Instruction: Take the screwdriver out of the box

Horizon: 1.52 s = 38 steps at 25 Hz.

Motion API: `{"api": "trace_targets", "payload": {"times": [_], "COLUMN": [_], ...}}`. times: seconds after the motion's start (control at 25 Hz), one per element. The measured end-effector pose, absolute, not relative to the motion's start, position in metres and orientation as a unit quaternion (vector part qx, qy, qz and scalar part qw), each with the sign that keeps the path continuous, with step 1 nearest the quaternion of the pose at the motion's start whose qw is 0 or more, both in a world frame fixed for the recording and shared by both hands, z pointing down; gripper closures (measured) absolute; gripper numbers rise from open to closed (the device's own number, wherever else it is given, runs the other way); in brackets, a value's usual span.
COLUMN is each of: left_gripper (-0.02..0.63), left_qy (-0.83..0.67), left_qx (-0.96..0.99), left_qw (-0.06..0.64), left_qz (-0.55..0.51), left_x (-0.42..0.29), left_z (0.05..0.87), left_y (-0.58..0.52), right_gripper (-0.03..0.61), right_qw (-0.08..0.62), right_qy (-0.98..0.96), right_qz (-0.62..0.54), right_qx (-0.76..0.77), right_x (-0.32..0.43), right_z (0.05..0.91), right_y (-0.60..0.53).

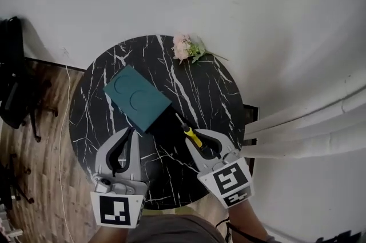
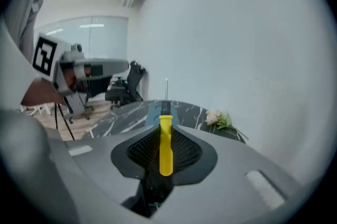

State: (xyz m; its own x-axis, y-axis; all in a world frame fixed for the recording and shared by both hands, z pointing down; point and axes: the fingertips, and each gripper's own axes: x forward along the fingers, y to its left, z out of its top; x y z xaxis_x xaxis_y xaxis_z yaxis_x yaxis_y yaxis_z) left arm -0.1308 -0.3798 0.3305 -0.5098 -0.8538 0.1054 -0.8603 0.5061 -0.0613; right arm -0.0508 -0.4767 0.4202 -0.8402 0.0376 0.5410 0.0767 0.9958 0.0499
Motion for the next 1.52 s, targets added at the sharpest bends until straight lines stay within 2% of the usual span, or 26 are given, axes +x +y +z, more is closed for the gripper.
{"api": "trace_targets", "payload": {"times": [0.36, 0.64, 1.04, 1.52], "left_gripper": [0.614, 0.613, 0.614, 0.613], "left_qy": [-0.898, -0.918, -0.943, -0.953], "left_qx": [0.433, 0.376, 0.306, 0.287], "left_qw": [-0.046, -0.095, -0.092, -0.052], "left_qz": [0.068, 0.086, 0.091, 0.087], "left_x": [-0.1, -0.077, -0.057, -0.096], "left_z": [0.264, 0.23, 0.224, 0.247], "left_y": [-0.326, -0.286, -0.236, -0.189], "right_gripper": [0.488, 0.488, 0.488, 0.486], "right_qw": [0.046, -0.036, -0.038, 0.03], "right_qy": [-0.995, -0.987, -0.973, -0.973], "right_qz": [0.009, -0.005, 0.0, 0.01], "right_qx": [-0.087, -0.157, -0.228, -0.23], "right_x": [-0.042, -0.023, -0.022, -0.08], "right_z": [0.248, 0.183, 0.185, 0.251], "right_y": [-0.434, -0.393, -0.35, -0.311]}}
